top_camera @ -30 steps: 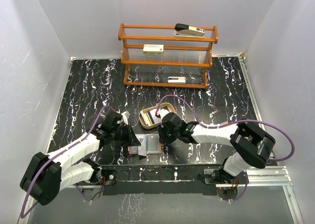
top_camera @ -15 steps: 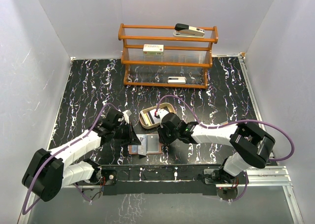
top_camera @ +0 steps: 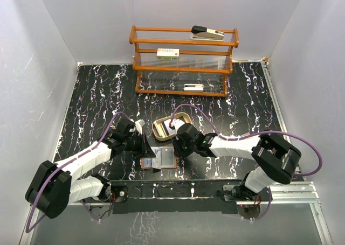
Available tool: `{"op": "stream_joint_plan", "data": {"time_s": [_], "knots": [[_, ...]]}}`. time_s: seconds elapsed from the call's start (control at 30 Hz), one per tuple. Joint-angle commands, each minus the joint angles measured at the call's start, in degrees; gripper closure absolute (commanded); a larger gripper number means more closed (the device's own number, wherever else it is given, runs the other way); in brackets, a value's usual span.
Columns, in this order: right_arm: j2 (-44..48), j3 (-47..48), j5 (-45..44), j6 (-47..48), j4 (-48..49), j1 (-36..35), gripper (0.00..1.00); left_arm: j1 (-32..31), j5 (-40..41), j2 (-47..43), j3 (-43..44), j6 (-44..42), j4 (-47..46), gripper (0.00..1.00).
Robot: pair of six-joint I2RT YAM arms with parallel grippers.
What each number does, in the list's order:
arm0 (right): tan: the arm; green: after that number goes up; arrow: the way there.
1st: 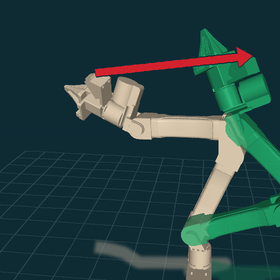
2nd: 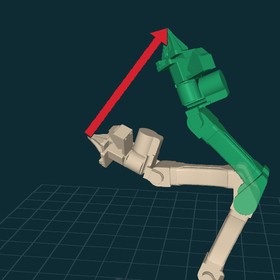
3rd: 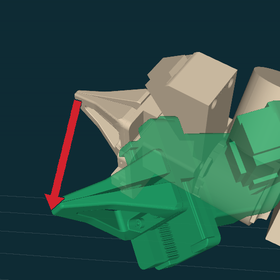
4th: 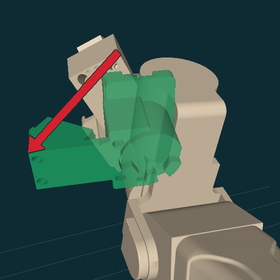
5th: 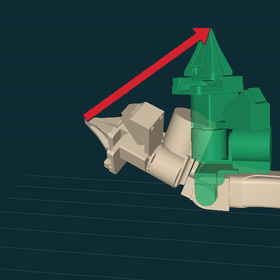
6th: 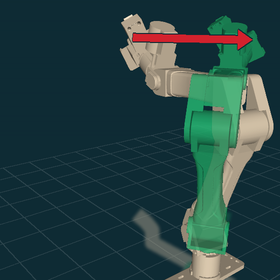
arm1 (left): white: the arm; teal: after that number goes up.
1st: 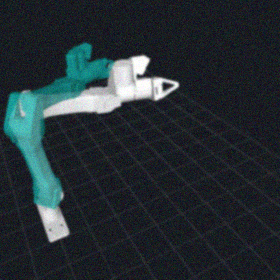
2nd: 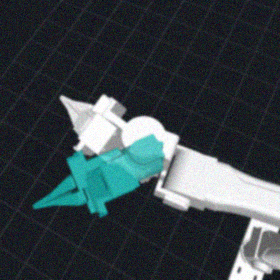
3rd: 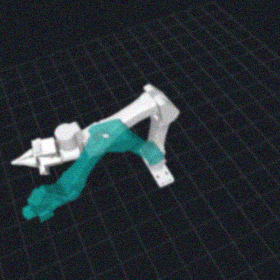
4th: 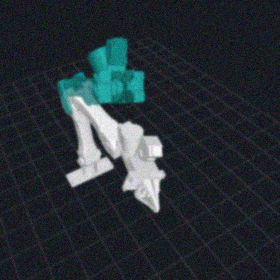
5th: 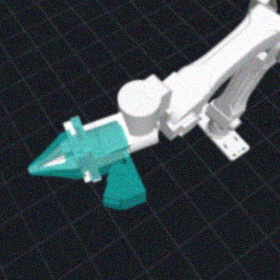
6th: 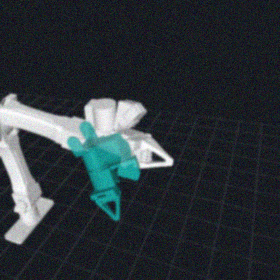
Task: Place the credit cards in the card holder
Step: Insert the credit card into the card holder.
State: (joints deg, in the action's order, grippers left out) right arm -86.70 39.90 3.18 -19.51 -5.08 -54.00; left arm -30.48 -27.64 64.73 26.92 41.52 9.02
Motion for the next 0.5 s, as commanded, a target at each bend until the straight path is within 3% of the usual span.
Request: {"op": "stream_joint_plan", "data": {"time_s": [0.0, 0.47], "knots": [[-0.66, 2.37, -0.83, 0.90, 1.00, -0.23, 0.80, 0.50, -1.48, 0.73, 0.88, -0.13, -1.48, 1.00], [-0.68, 2.38, -1.12, 0.53, 0.77, -0.22, 0.76, 0.65, 2.23, 6.01, -0.33, -0.40, -2.61, 1.00]]}}
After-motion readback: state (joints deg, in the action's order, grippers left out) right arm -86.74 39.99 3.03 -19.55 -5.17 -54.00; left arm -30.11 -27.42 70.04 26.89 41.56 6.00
